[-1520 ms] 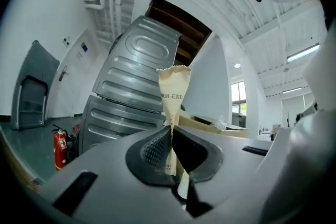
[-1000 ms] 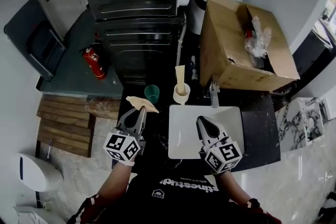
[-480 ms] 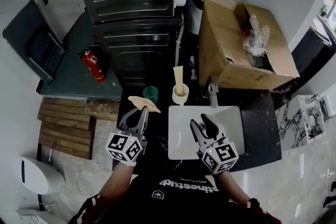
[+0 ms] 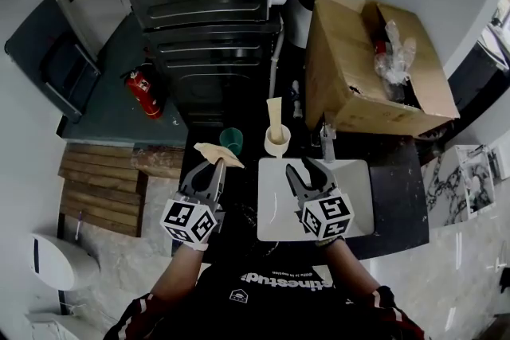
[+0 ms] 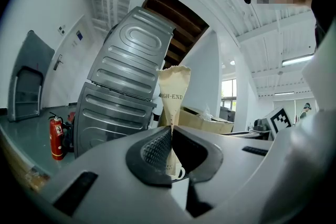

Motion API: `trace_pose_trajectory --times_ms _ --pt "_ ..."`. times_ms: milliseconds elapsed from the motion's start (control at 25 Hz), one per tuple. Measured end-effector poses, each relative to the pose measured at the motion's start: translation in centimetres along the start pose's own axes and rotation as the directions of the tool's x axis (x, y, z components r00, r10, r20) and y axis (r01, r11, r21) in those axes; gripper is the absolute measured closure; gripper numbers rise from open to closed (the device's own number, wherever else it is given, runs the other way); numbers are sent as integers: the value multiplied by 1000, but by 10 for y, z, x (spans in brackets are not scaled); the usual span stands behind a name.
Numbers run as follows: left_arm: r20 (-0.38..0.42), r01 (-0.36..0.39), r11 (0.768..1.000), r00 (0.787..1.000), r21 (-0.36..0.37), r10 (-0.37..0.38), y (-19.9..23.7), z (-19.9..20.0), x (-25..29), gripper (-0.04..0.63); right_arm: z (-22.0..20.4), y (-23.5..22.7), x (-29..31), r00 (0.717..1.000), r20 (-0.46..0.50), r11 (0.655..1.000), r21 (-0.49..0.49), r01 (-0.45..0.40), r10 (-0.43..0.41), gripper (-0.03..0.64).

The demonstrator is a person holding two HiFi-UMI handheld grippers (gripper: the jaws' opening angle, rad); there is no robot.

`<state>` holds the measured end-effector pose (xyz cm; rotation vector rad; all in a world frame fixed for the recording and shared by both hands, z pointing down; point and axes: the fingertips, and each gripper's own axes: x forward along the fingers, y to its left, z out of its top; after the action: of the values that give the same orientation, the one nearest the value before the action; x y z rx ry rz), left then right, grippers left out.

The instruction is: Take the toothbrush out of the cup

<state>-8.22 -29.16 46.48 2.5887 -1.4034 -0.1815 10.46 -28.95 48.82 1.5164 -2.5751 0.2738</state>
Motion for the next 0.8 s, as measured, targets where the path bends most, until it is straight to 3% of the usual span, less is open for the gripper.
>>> trace_pose_trajectory --times_ms 240,400,800 --pt "-19 -31 999 999 -9 31 12 -5 -4 577 -20 -32 69 993 -115 999 -43 0 -5 428" --pt "-31 -54 997 998 -56 52 26 -12 -5 577 -36 -49 115 983 -181 998 -60 10 -21 428" --pt "-61 -76 994 996 -83 71 44 -23 2 577 -69 -74 186 927 -374 990 -139 -32 -22 428"
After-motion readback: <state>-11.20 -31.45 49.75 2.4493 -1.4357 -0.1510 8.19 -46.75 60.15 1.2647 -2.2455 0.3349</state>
